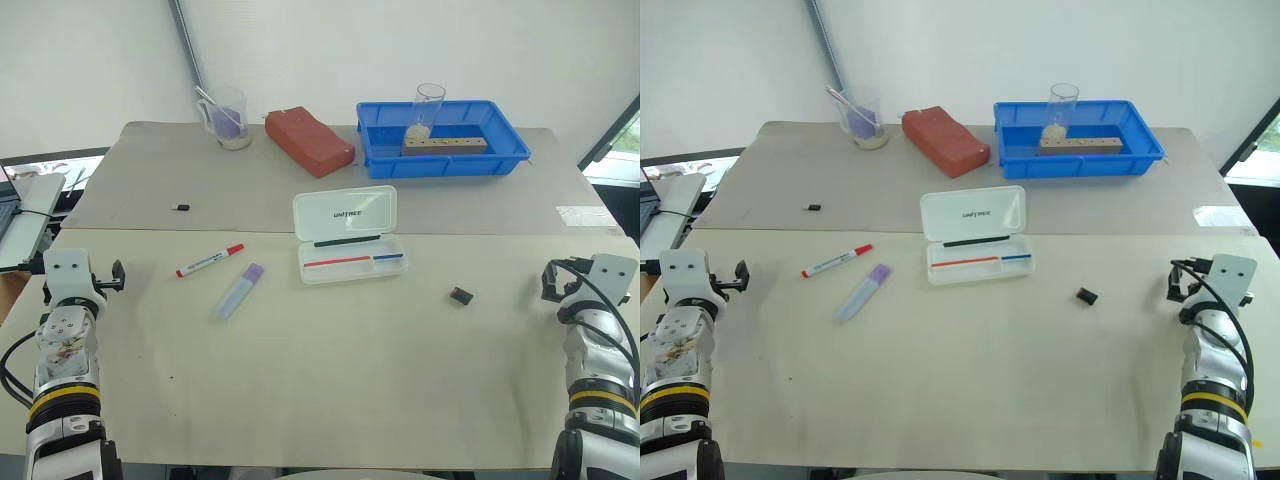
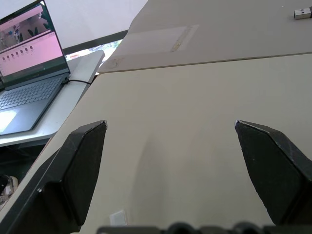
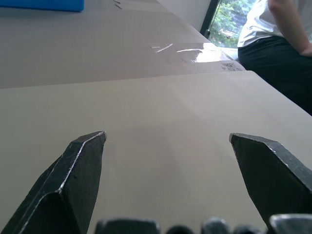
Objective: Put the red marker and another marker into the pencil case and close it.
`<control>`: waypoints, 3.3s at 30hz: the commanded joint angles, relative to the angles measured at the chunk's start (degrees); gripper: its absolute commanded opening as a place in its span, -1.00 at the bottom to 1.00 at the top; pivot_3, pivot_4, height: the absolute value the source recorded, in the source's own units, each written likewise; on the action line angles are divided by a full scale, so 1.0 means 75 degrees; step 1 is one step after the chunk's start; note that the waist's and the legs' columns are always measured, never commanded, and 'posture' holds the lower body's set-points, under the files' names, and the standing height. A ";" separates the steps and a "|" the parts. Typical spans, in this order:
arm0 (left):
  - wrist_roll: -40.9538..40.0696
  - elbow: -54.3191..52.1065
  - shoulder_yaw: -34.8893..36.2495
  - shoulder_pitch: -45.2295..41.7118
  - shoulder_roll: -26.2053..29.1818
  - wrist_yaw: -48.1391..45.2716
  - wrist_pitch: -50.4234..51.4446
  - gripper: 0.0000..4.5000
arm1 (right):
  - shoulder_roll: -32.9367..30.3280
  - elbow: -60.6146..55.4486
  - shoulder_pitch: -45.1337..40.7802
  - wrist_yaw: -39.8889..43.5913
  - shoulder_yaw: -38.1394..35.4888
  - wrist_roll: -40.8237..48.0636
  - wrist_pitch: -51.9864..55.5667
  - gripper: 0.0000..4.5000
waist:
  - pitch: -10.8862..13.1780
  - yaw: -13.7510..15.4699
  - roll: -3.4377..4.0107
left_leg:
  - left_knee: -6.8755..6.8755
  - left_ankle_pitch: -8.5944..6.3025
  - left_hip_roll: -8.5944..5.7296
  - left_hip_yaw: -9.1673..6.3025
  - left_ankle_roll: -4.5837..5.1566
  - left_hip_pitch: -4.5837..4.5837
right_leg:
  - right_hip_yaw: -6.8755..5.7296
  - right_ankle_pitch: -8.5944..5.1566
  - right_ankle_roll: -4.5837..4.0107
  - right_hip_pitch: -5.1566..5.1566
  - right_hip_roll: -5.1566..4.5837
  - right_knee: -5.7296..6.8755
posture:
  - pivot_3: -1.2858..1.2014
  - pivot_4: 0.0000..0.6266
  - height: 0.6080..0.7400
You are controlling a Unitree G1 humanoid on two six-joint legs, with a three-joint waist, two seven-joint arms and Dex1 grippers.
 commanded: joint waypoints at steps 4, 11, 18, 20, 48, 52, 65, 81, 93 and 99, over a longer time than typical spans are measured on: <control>-0.0359 -0.0190 0.0253 -0.0200 0.0384 -0.0598 -0.0284 0.98 | -0.0219 -0.0810 0.0001 0.0092 0.0036 -0.0099 -0.0074 1.00 | 0.0000 -0.0002 0.0000 | -0.0001 0.0000 0.0000 0.0000 0.0000 -0.0001 | 0.0000 0.0000 0.0000 -0.0003 0.0000 0.0001 | 0.03 -0.52 1.00; -0.0744 -0.2487 -0.0802 -0.0376 0.1028 -0.3070 0.0256 0.98 | -0.0391 -0.3265 0.0163 0.1593 0.0494 0.0629 0.1245 1.00 | 0.0002 0.0015 0.0005 | -0.0004 -0.0001 0.0003 0.0001 -0.0002 -0.0006 | -0.0003 0.0000 0.0000 -0.0005 0.0002 0.0002 | 0.03 -0.52 1.00; -0.0792 -0.3666 -0.2964 -0.2151 0.1002 -0.5519 0.1238 0.98 | -0.0932 -0.6476 0.0951 0.3935 0.1625 0.1725 0.3057 1.00 | -0.0002 0.0186 0.0016 | 0.0013 -0.0032 0.0005 -0.0009 -0.0055 -0.0027 | -0.0035 0.0000 0.0000 -0.0002 0.0007 0.0004 | 0.03 -0.52 1.00; -0.0774 -0.3651 -0.3599 -0.2695 0.0565 -0.6000 0.1239 0.98 | -0.1040 -0.7328 0.1224 0.4295 0.1898 0.2096 0.3632 1.00 | -0.0005 0.0205 0.0024 | 0.0019 0.0001 0.0005 -0.0014 -0.0001 -0.0039 | -0.0035 -0.0001 0.0001 -0.0007 0.0011 0.0002 | 0.03 -0.52 1.00; 0.1198 -0.0266 -0.5931 -0.4076 -0.2230 -0.7161 -0.0807 0.03 | -0.0900 -1.0932 0.1778 0.2892 0.2223 0.2852 0.7037 1.00 | -0.0011 0.0237 0.0036 | 0.0117 -0.0023 -0.0034 -0.0208 0.0058 -0.0165 | -0.0139 -0.0002 -0.0001 -0.0025 0.0021 0.0001 | 0.03 -0.52 1.00; 0.1526 0.0078 -0.6021 -0.4159 -0.2299 -0.7094 -0.0972 0.03 | -0.1009 -1.1124 0.1591 0.2904 0.2343 0.2911 0.7428 1.00 | -0.0010 0.0236 0.0035 | 0.0117 -0.0022 -0.0036 -0.0214 0.0058 -0.0165 | -0.0142 -0.0002 -0.0001 -0.0025 0.0022 0.0002 | 0.03 -0.52 1.00; 0.1899 0.0637 -0.6077 -0.4303 -0.2386 -0.7232 -0.1268 -0.98 | -0.1046 -1.1023 0.1587 0.2955 0.2520 0.2766 0.7345 1.00 | -0.0011 0.0241 0.0036 | 0.0118 -0.0020 -0.0041 -0.0224 0.0061 -0.0178 | -0.0148 -0.0002 -0.0001 -0.0029 0.0021 0.0003 | 0.03 -0.52 1.00; 0.1039 -0.2133 -0.5899 -0.3340 -0.1014 -0.9105 -0.0194 -0.98 | -0.1336 -1.1095 0.1661 0.3526 0.2182 0.3036 0.7374 1.00 | -0.0028 0.0206 0.0067 | 0.0118 -0.0018 -0.0040 -0.0228 0.0064 -0.0185 | -0.0151 -0.0003 -0.0004 -0.0030 0.0023 0.0006 | 0.03 -0.52 1.00; 0.0664 -0.5125 -0.5853 -0.1602 -0.0425 -0.8620 0.1656 -0.98 | -0.1722 -1.1278 0.2054 0.4179 0.1858 0.3579 0.7418 1.00 | -0.0030 0.0255 0.0071 | 0.0129 -0.0014 -0.0037 -0.0230 0.0071 -0.0185 | -0.0156 -0.0005 -0.0005 -0.0018 0.0018 0.0008 | 0.03 -0.52 1.00; 0.0853 -0.4852 -0.6080 -0.1513 -0.0527 -0.8319 0.1333 -0.98 | -0.1681 -1.1086 0.1894 0.4154 0.1979 0.3568 0.7359 1.00 | -0.0028 0.0235 0.0066 | 0.0129 -0.0014 -0.0039 -0.0234 0.0071 -0.0184 | -0.0154 -0.0006 -0.0007 -0.0020 0.0020 0.0008 | 0.03 -0.52 1.00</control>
